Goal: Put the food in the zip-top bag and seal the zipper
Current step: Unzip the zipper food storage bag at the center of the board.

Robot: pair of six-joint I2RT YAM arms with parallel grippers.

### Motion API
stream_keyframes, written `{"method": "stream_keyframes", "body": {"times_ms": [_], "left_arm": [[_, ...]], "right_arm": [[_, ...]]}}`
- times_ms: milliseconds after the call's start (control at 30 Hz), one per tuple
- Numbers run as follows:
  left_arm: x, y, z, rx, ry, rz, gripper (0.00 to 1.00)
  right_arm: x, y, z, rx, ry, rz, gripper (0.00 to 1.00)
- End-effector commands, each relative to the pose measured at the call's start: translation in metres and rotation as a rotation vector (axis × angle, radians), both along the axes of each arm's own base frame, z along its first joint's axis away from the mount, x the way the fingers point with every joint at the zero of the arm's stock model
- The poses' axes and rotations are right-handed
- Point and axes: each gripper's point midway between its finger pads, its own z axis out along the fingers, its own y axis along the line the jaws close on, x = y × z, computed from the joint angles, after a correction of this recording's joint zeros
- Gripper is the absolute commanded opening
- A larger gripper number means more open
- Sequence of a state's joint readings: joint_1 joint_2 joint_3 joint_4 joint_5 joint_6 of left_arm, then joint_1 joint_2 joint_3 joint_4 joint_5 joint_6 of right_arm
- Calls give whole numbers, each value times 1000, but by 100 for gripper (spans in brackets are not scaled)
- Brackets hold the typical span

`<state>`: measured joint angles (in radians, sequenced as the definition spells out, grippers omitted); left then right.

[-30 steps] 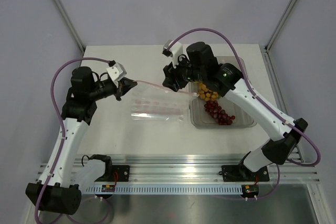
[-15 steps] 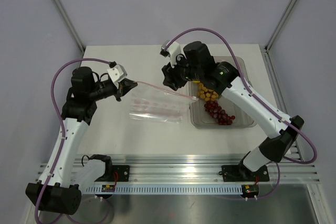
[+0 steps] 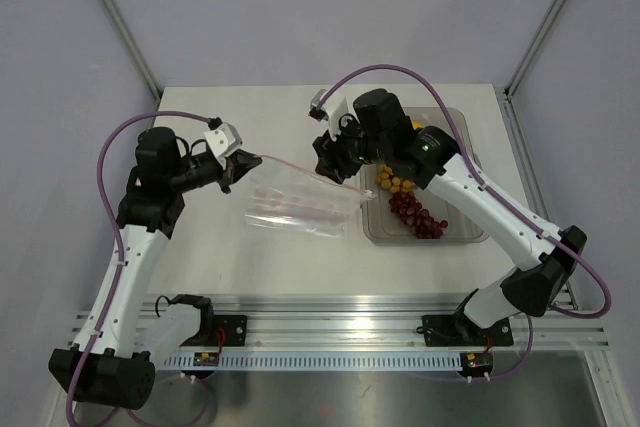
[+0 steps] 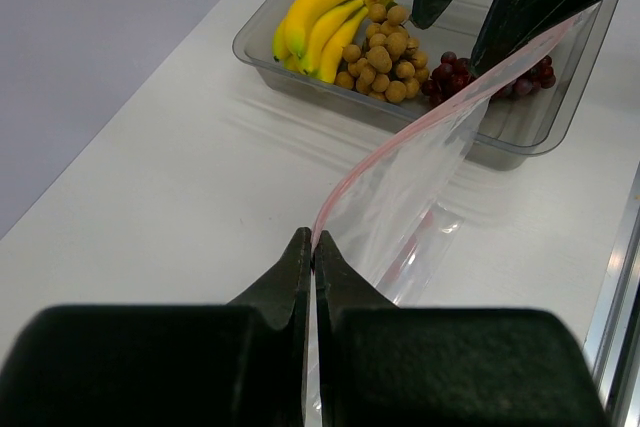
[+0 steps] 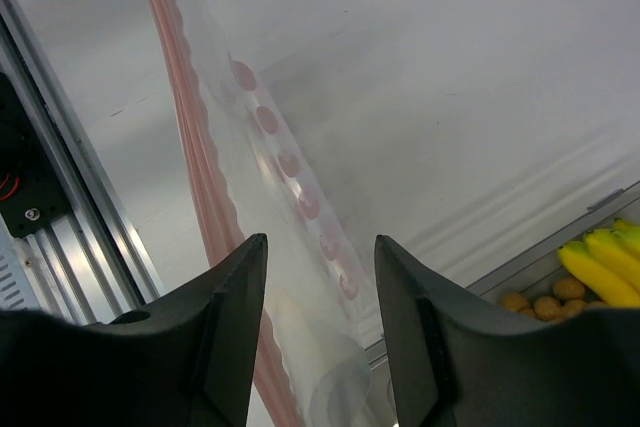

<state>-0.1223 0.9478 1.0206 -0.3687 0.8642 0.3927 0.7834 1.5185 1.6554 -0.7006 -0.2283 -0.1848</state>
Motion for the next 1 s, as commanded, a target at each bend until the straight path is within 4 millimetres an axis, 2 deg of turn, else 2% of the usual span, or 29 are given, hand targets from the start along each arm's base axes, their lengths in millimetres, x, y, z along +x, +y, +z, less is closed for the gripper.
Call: {"method": "stream_keyframes", "body": {"times_ms": [0,133,200,400,967], "left_arm": [[-4,-2,9,-6,-47,-29,0],[-4,-2,8,-3,-46,-28,0],[-4,-1,9,-2,-49,-27,0],[-5,-2,8,-2,-46,-28,0],[-5,-2,9,-1,-50,-30,0]], "right_arm": [[-2,-4,38,81,-94,0,55],[-9,-7,52,112,-115,14,55],[-10,-7,51,110,-111,19,55],[-16,-7,42,98,-83,42,55],[-8,0,11,35,-39,51,54]]}}
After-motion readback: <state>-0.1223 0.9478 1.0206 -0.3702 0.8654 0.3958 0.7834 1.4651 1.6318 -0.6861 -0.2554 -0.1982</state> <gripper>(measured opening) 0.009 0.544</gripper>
